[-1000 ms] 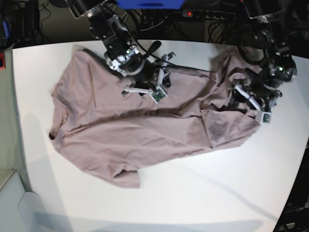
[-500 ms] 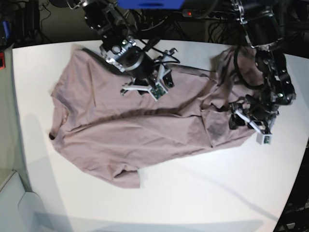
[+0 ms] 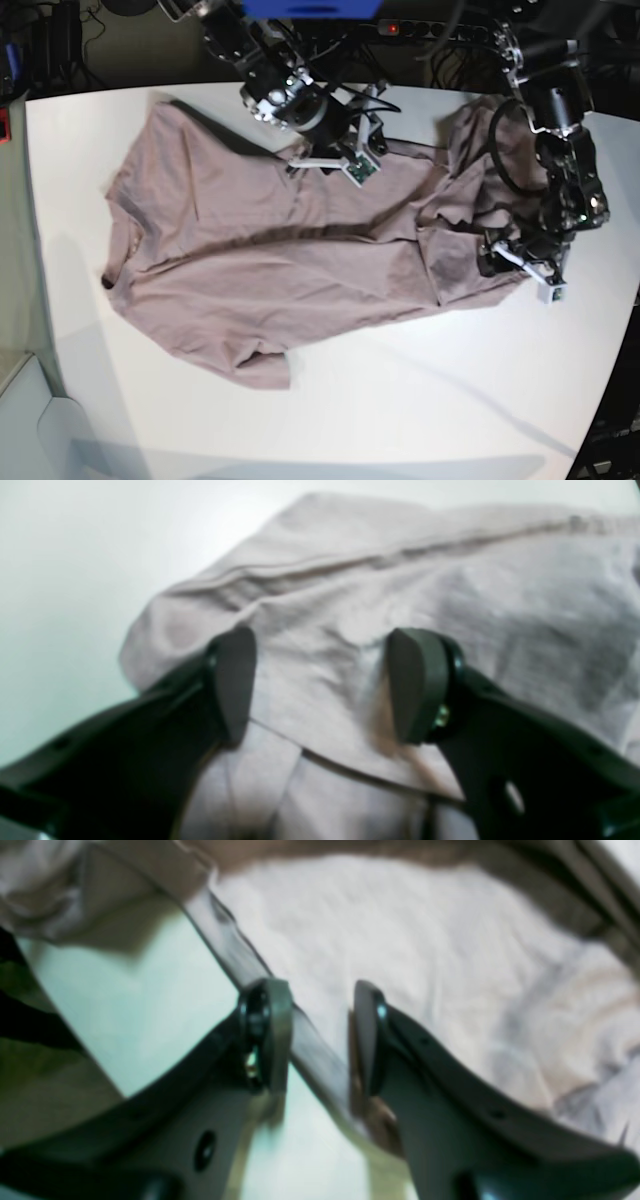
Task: Layout the t-shirt on the table in an organized manner, then fold the t-shirt properly
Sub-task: 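Release the shirt with both grippers and reposition them over its edges, then grasp the shirt edges with both grippers and smooth the fabric flat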
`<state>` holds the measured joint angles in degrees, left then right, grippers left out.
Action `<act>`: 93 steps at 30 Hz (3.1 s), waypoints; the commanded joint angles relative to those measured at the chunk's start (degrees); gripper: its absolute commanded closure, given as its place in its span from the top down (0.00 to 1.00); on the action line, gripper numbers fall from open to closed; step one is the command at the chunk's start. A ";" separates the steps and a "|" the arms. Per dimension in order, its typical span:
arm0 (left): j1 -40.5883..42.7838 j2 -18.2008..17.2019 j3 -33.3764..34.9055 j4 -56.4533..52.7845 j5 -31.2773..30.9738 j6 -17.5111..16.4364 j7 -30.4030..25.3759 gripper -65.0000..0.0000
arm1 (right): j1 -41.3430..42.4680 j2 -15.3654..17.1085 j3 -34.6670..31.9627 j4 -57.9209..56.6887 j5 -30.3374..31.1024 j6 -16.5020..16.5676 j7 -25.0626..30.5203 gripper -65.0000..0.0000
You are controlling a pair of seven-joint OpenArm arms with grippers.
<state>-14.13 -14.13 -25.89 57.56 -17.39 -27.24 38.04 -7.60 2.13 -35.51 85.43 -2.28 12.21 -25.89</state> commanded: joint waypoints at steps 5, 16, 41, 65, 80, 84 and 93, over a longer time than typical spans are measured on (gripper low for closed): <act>-4.90 -4.55 5.80 -7.58 -0.06 0.04 -5.65 0.63 | -2.03 3.89 -0.05 0.95 0.31 0.14 0.18 0.34; -15.45 -9.12 13.36 -16.81 -0.06 0.04 -12.50 0.63 | -8.62 14.26 -0.05 7.19 0.31 0.14 -0.18 0.34; -8.51 -9.03 13.01 -7.67 -0.24 0.04 -4.06 0.63 | -3.88 3.80 0.12 19.06 0.31 0.06 -0.26 0.35; -15.01 -8.95 14.50 -24.81 -0.06 0.04 -18.75 0.63 | -7.48 7.14 0.03 3.23 0.13 0.14 -0.18 0.35; -23.63 -14.84 24.00 -25.69 -0.15 0.65 -24.37 0.63 | -11.79 16.99 0.47 8.33 0.22 0.14 -0.26 0.35; -23.89 -17.56 24.00 -25.60 -0.50 0.12 -24.37 0.63 | -11.79 17.69 0.56 9.21 0.22 0.14 -0.26 0.35; -11.94 -20.46 23.91 -19.98 -9.03 0.04 -24.28 0.63 | -10.73 17.08 0.65 17.47 0.04 -0.21 -0.18 0.35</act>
<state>-24.40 -32.82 -1.56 36.38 -25.61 -27.27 15.14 -18.74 19.20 -34.92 101.51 -2.59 12.38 -27.68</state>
